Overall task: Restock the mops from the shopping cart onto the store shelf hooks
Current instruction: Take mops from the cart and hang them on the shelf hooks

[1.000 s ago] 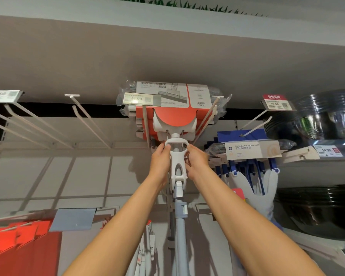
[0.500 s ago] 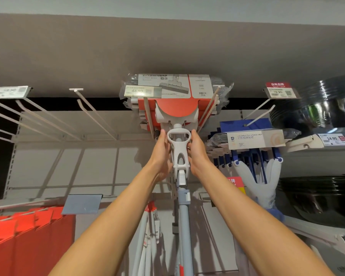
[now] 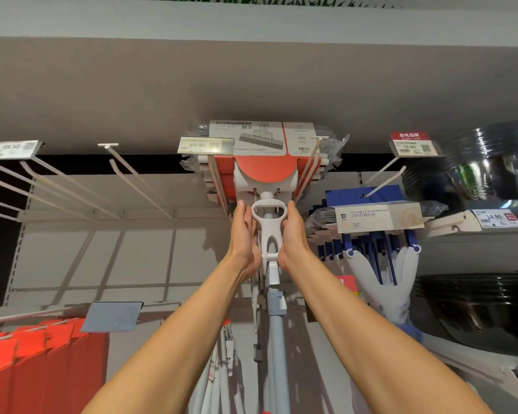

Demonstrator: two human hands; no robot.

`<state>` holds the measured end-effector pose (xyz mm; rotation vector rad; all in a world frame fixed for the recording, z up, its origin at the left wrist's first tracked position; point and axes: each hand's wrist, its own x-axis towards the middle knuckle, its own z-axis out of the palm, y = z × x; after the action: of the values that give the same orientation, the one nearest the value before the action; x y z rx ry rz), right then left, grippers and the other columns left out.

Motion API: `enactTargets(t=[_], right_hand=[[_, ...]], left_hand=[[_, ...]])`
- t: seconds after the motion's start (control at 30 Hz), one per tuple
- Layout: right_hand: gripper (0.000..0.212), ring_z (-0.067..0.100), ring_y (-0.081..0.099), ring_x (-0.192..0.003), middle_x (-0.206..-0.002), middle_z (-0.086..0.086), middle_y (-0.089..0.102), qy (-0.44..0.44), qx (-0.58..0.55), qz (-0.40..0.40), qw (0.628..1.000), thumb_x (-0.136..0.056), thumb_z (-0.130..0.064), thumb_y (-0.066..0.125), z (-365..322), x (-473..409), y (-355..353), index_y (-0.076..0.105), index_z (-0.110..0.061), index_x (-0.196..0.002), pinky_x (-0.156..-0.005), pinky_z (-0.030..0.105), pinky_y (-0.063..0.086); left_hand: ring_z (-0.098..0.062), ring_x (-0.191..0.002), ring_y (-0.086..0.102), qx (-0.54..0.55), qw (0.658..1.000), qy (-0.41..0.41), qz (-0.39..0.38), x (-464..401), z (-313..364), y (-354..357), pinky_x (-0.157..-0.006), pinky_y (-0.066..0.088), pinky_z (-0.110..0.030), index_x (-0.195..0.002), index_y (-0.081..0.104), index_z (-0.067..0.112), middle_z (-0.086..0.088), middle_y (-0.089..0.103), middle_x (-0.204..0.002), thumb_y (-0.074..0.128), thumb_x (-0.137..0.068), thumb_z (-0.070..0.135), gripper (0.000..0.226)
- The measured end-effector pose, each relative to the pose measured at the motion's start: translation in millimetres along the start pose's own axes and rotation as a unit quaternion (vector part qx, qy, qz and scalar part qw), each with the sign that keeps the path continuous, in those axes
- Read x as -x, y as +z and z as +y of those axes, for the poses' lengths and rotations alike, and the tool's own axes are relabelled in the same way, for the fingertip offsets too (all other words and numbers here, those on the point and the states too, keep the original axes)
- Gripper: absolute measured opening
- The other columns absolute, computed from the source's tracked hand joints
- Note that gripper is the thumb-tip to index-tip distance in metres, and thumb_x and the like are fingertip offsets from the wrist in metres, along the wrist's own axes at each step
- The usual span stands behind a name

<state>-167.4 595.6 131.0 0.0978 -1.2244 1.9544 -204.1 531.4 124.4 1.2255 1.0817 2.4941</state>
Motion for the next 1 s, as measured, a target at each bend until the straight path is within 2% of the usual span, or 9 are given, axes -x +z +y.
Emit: enactTargets(t=[0.2, 0.3, 0.47, 0.57, 0.7, 0.77, 0.87, 0.93, 1.0], right_hand=[[0.073, 0.039, 0.068, -0.108, -0.112, 0.019, 0.073, 0.002, 0.01, -0.011, 1.0, -0.073, -0.066, 0.053, 12, -31, -9, 0.067, -0.017, -0.125, -0.101, 0.06, 0.048], [0.073, 0.04, 0.068, -0.108, -0.112, 0.019, 0.073, 0.0, 0.01, -0.017, 1.0, -0.071, -0.065, 0.054, 12, -27, -9, 0.067, -0.016, -0.124, -0.101, 0.059, 0.049], [0.068, 0.041, 0.068, -0.108, -0.112, 0.019, 0.073, -0.007, 0.02, -0.01, 1.0, -0.079, -0.063, 0.051, 10, -23, -9, 0.067, -0.015, -0.124, -0.099, 0.059, 0.05], [0.059, 0.04, 0.069, -0.104, -0.111, 0.019, 0.073, -0.005, 0.036, -0.005, 0.999, -0.097, -0.059, 0.043, 7, -9, -8, 0.066, -0.012, -0.124, -0.095, 0.052, 0.053], [0.054, 0.025, 0.068, -0.081, -0.083, 0.006, 0.077, 0.014, 0.03, -0.032, 0.999, -0.107, -0.05, 0.028, 0, 9, -13, 0.069, -0.014, -0.104, -0.08, 0.039, 0.054], [0.051, 0.024, 0.067, -0.085, -0.101, 0.005, 0.075, 0.012, 0.051, -0.047, 0.998, -0.108, -0.048, 0.026, -5, 17, -15, 0.067, -0.018, -0.1, -0.078, 0.037, 0.052], [0.049, 0.036, 0.055, -0.126, -0.136, 0.016, 0.059, 0.003, 0.084, -0.053, 0.995, -0.109, -0.044, 0.024, -15, 34, -14, 0.059, -0.016, -0.13, -0.099, 0.041, 0.047], [0.039, 0.033, 0.056, -0.124, -0.138, 0.018, 0.059, -0.018, 0.114, -0.065, 0.991, -0.109, -0.044, 0.026, -18, 41, -15, 0.058, -0.023, -0.121, -0.088, 0.033, 0.052], [0.028, 0.006, 0.063, -0.097, -0.122, 0.005, 0.066, -0.063, 0.141, -0.07, 0.986, -0.109, -0.042, 0.031, -16, 45, -18, 0.054, -0.028, -0.112, -0.061, 0.014, 0.051]], left_hand=[[-0.02, -0.132, 0.055, 0.0, 1.0, 0.003, 0.016, -3, -10, 2, -0.113, 0.042, -0.047, -0.153, 0.041, 0.024, -0.001, 0.053, -0.149, 0.034, -0.101, 0.063, 0.066], [-0.021, -0.135, 0.052, 0.013, 1.0, 0.004, 0.026, -5, -11, -1, -0.115, 0.04, -0.048, -0.155, 0.038, 0.024, -0.001, 0.05, -0.151, 0.034, -0.101, 0.063, 0.066], [-0.02, -0.135, 0.051, 0.017, 0.999, 0.006, 0.029, -7, -13, -5, -0.114, 0.041, -0.047, -0.155, 0.036, 0.025, 0.001, 0.048, -0.152, 0.032, -0.101, 0.064, 0.067], [-0.016, -0.115, 0.061, 0.008, 1.0, 0.006, 0.02, -8, -14, -10, -0.107, 0.046, -0.041, -0.147, 0.046, 0.025, 0.004, 0.062, -0.131, 0.027, -0.104, 0.061, 0.06], [-0.012, -0.106, 0.063, -0.017, 1.0, 0.007, 0.006, -4, -19, -11, -0.105, 0.047, -0.039, -0.146, 0.046, 0.026, 0.007, 0.064, -0.122, 0.023, -0.106, 0.057, 0.056], [-0.01, -0.103, 0.062, -0.04, 0.999, 0.006, -0.001, -1, -18, -10, -0.1, 0.048, -0.037, -0.146, 0.045, 0.027, 0.007, 0.064, -0.122, 0.021, -0.106, 0.055, 0.055], [-0.003, -0.097, 0.064, -0.108, 0.994, -0.001, -0.004, 5, -8, -9, -0.083, 0.052, -0.029, -0.141, 0.05, 0.03, 0.007, 0.061, -0.135, 0.017, -0.106, 0.056, 0.054], [0.007, -0.083, 0.062, -0.159, 0.987, 0.011, -0.012, 18, -1, -6, -0.076, 0.048, -0.023, -0.14, 0.049, 0.03, 0.016, 0.062, -0.119, 0.014, -0.108, 0.052, 0.052], [0.01, -0.077, 0.056, -0.198, 0.98, 0.037, -0.01, 34, 5, -2, -0.083, 0.042, -0.023, -0.14, 0.043, 0.034, 0.019, 0.057, -0.105, 0.014, -0.109, 0.047, 0.044]])
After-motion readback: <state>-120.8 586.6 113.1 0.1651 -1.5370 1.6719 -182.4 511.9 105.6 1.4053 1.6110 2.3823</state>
